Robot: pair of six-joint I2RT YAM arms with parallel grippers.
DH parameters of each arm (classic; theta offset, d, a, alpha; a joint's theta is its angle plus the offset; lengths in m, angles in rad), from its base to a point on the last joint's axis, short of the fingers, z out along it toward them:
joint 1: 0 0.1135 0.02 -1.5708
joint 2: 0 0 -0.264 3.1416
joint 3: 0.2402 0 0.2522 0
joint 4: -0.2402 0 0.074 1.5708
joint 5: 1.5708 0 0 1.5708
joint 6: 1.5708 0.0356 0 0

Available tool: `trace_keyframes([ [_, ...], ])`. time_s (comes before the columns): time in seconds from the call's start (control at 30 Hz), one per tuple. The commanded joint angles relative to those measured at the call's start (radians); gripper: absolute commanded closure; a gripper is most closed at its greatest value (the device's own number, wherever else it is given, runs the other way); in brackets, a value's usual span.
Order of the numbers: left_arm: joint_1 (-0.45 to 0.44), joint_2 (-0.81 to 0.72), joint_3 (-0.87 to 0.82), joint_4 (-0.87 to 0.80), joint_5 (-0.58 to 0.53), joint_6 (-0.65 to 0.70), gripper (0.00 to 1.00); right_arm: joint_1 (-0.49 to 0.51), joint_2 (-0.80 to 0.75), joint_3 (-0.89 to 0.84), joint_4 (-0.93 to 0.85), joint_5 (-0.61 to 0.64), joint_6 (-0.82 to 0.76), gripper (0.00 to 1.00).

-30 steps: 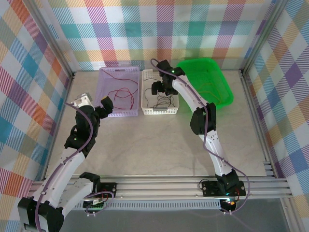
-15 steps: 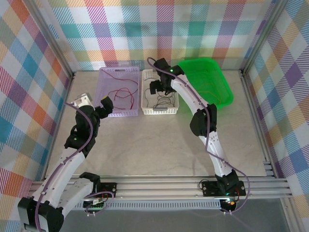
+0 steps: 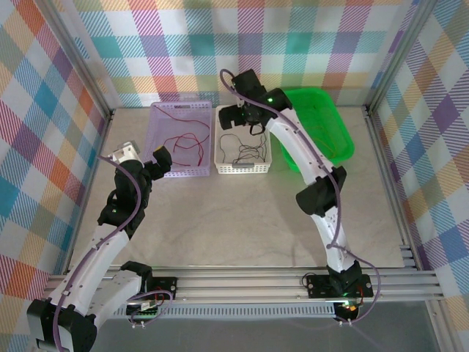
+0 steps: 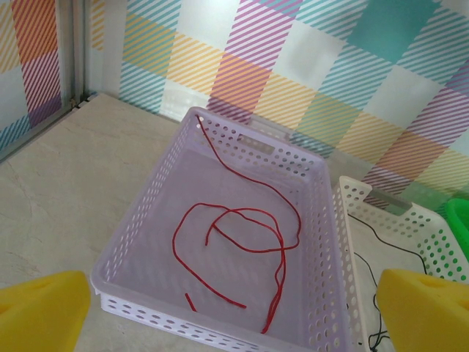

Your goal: Untangle the cables

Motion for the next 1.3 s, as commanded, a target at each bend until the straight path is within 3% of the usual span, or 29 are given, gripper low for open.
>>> trace_keyframes([
  [0.0,-0.011,0.004,0.018,0.009,-0.015,0.013,0.00,0.024,-0.124,-0.031,0.057,-0.021,-0.066,0.00],
  [0.23,-0.018,0.031,0.021,0.006,-0.051,0.048,0.00,0.053,-0.343,-0.246,0.130,-0.068,-0.107,0.00],
  [0.37,-0.025,0.025,0.011,0.011,-0.057,0.054,0.00,0.064,-0.520,-0.462,0.219,-0.052,-0.164,0.00],
  [0.63,-0.038,0.049,0.011,0.016,-0.082,0.076,0.00,0.062,-1.118,-1.316,0.881,0.052,-0.368,0.00],
  [0.87,-0.041,0.053,0.002,0.023,-0.098,0.081,0.00,0.035,-1.298,-1.493,0.844,0.157,-0.407,0.00],
  [0.97,-0.043,0.057,-0.001,0.028,-0.099,0.085,0.00,-0.021,-1.359,-1.589,0.873,0.176,-0.353,0.00],
  [1.17,-0.054,0.073,-0.002,0.031,-0.098,0.094,0.00,-0.295,-1.410,-1.728,0.842,-0.031,-0.142,0.00],
  [1.27,-0.059,0.081,-0.004,0.034,-0.100,0.100,0.00,-0.340,-1.406,-1.804,0.910,-0.012,-0.159,0.00],
])
